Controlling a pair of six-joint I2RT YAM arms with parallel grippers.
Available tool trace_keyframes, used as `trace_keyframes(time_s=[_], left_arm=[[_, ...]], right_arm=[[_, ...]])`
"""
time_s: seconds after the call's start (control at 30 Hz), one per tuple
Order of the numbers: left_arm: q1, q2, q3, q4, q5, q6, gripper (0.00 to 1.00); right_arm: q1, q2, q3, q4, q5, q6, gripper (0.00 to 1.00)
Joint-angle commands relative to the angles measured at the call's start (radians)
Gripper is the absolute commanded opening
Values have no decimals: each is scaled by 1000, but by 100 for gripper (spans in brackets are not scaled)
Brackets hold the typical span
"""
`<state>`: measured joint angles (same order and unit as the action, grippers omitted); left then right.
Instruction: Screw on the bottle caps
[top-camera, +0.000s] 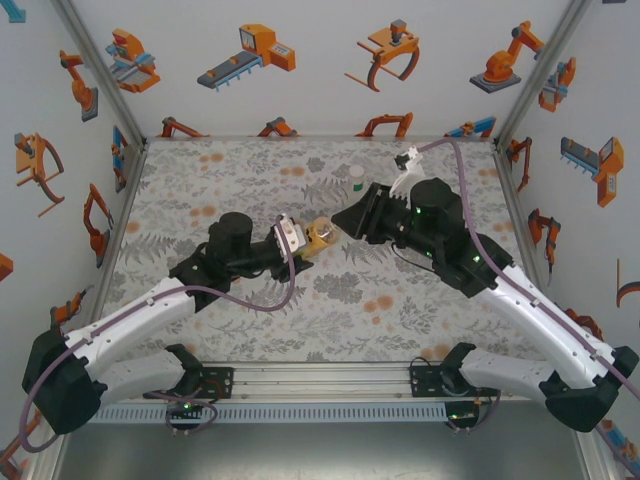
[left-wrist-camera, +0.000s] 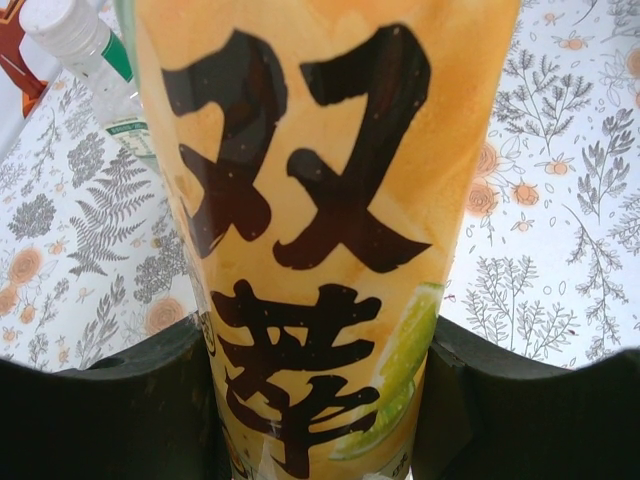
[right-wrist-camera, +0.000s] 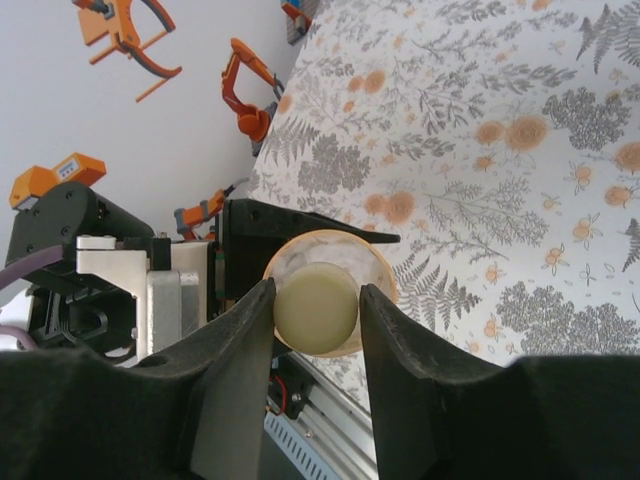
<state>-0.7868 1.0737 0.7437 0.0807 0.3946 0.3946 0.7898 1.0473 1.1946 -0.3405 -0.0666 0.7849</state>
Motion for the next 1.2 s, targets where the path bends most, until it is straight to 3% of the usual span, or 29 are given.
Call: trace_keyframes(time_s=[0.0,0.27,0.43,0.67,0.77,0.93,1.17], left_arm=[[-7,-5,7,83,47,4,0],[-6,2,2,64,70,11,0],[-6,0,1,65,71,7,0],[-7,0,3,48,77,12,0],[-6,-1,9,21,96,22,0],[-5,-9,34,-76,184,67,0],[-6,-31,56,-206,361,149,0]], right_arm=[[6,7,23,-60,-18,-22,41],[7,10,33,-68,-13,-33,45],[6,7,59,-96,-5,-62,58],[5,-27,134,-170,-3,-200,65],[5,-52,161,-176,-67,-317,65],[5,-103,213,-260,-239,-652,63],[5,-81,301,-556,-476,-1168,54]])
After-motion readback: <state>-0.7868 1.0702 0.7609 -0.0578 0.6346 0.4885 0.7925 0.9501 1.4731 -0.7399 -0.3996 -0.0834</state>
